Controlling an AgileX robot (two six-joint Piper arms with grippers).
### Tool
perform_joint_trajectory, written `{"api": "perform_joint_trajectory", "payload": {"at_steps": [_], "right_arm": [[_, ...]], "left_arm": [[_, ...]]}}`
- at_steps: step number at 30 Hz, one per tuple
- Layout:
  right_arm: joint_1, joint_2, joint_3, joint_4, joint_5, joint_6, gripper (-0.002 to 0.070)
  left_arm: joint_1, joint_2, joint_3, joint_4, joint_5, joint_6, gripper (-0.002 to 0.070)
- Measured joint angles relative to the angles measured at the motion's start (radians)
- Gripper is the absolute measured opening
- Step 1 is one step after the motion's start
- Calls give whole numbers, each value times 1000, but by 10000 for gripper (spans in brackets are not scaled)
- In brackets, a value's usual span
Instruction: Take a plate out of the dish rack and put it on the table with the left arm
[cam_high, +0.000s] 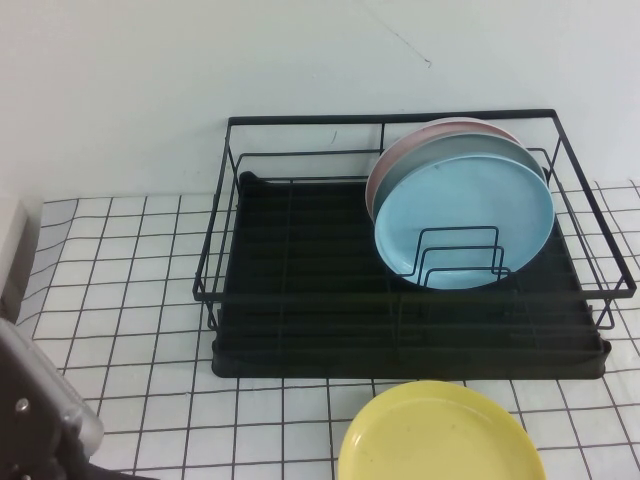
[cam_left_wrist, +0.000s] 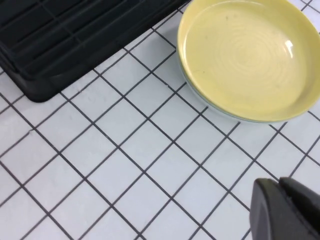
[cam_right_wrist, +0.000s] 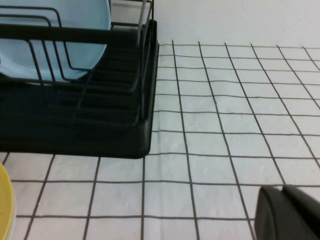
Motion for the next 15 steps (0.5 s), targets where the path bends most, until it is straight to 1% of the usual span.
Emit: {"api": "perform_joint_trajectory", "payload": {"at_steps": [5, 7, 9, 11, 15], "right_arm": [[0, 0, 0, 0, 0, 0, -1], [0, 0, 0, 0, 0, 0, -1], [0, 0, 0, 0, 0, 0, -1], [0, 0, 0, 0, 0, 0, -1], [0, 0, 0, 0, 0, 0, -1]], "left_arm": [[0, -2, 2, 15, -10, 27, -1], [0, -4, 23, 35, -79, 64, -1], [0, -21, 61, 69, -204, 94, -1], [23, -63, 129, 82, -356, 124, -1], [124, -219, 299, 80, -674, 139, -1]]}}
